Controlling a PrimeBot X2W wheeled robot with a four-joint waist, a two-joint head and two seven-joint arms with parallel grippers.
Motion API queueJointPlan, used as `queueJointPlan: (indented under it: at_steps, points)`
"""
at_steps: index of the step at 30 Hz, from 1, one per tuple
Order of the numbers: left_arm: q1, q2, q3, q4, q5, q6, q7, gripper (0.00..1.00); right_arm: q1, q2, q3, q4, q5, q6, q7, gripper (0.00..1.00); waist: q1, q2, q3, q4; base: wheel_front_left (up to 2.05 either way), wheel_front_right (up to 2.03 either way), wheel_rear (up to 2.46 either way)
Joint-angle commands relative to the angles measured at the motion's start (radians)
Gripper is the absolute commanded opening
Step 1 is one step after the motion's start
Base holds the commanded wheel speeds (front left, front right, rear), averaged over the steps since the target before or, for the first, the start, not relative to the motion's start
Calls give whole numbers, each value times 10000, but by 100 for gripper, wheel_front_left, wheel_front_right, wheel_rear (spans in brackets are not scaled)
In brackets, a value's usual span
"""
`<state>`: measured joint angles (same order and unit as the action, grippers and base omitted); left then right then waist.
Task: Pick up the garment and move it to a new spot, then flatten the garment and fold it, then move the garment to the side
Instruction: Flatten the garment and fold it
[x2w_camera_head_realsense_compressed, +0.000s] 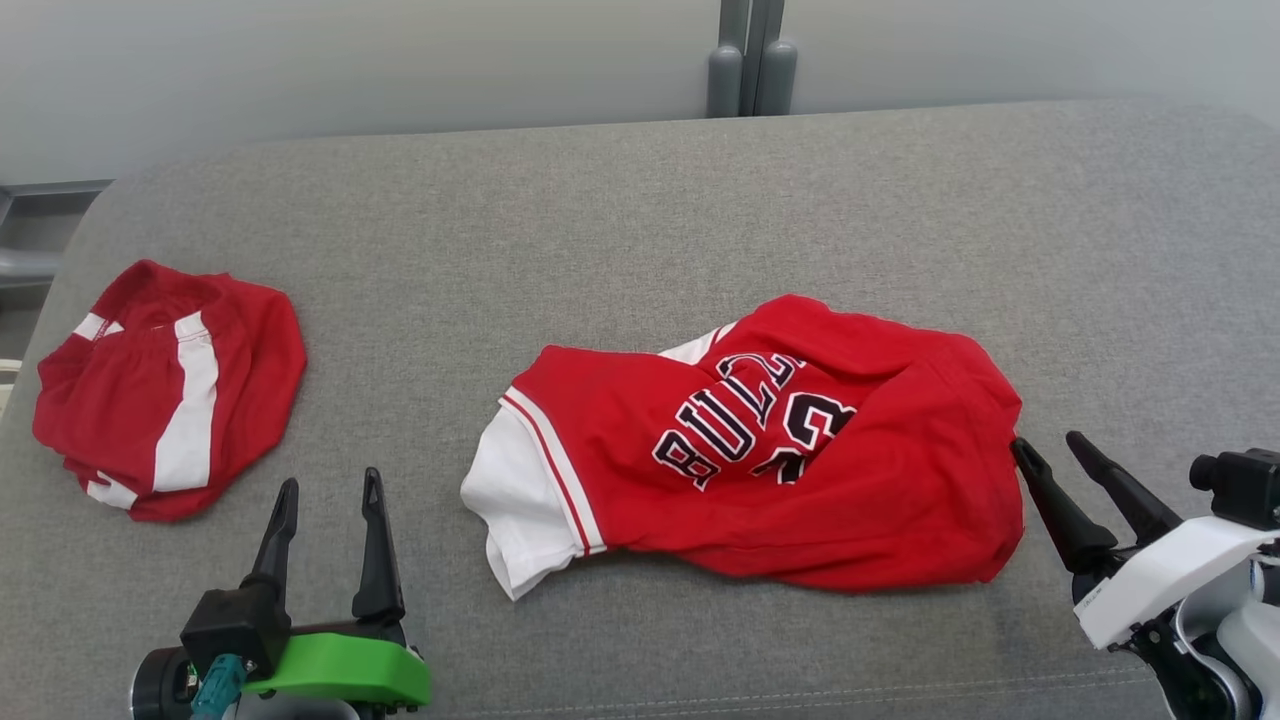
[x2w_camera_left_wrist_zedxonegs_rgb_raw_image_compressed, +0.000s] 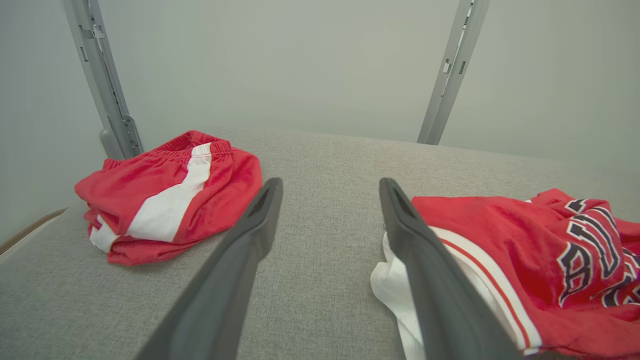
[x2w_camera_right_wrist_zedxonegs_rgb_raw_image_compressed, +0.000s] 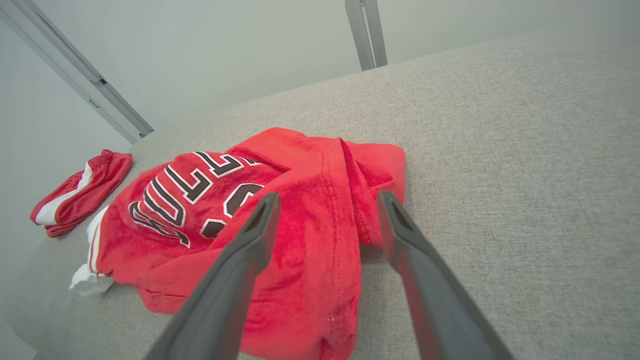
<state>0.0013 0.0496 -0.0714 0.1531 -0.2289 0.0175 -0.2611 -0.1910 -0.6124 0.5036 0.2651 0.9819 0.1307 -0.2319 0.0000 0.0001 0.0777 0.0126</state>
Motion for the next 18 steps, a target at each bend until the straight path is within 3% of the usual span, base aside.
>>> queueJointPlan:
  at_steps: [1,9,18]
  points:
    - [-100,17,68,17,87,-65,-35,100,7,141,-223,203,-216,-1,-101,100,0,-1,-27,-50,0,0,0]
    - [-145,15,194,-114,193,-60,-34,100,-287,949,-1324,954,-1384,0,-193,100,0,-1,-43,-89,0,0,0]
    - [-55,17,105,-209,98,43,-34,100,-1568,1649,-2138,2134,-2123,0,657,100,0,-1,-72,95,0,0,0]
